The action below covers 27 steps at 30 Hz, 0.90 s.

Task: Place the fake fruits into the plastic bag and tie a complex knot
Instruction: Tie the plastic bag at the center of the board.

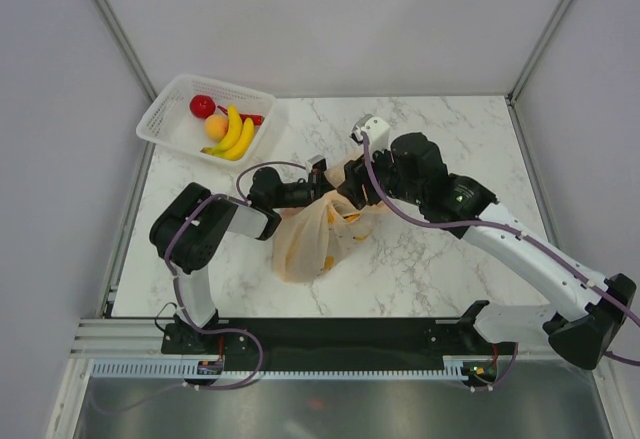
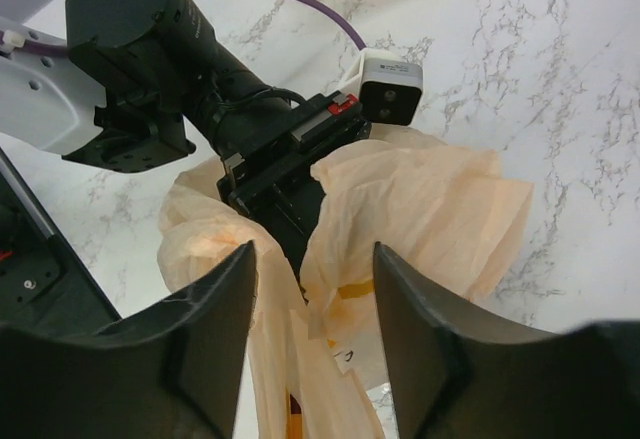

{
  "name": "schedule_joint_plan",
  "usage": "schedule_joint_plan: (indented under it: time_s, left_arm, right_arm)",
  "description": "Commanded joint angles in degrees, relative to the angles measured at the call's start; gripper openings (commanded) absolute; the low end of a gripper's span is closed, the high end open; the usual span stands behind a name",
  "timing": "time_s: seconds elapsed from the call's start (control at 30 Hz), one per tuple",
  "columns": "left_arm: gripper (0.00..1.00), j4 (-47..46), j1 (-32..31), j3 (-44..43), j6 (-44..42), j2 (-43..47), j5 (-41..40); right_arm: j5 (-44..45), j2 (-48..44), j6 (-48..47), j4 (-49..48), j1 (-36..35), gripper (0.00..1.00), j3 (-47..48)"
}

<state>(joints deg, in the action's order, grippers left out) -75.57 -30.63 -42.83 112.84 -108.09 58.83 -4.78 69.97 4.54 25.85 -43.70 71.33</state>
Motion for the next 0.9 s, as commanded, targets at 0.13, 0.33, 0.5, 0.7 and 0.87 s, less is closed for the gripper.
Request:
schedule_joint_plan:
  time_s: [0.13,0.33,0.5,0.7,0.87]
  left_arm:
    - [0.08,-18.21,-0.31,-0.94,-1.13,0.87,0.5]
    - [0.08,-18.03,-0.39,-1.29,-1.13,0.78,0.41]
    - [0.08,-18.03,-0.39,-1.38,-1.3,0.87,0.41]
    - [0.08,-18.03,-0.39,-1.38,-1.39,0.95,0.5]
    - [0.08,-18.03,-0.39,-1.29,-1.3,0.95,0.5]
  right_arm:
    - [0.12,-4.93,-1.9,0.96,0.02,0.74,-0.67]
    - [-0.68,-4.15,-4.01,5.18,-0.33,0.85,1.53]
    - [1.52,-2.92,-5.94,6.41,-1.47,0.95,3.11]
    - [11.43,-1.34,-8.4,7.81,-7.71,0.97,6.01]
    - [16.28,-1.94,-6.21,7.65,-8.42,0.98,5.75]
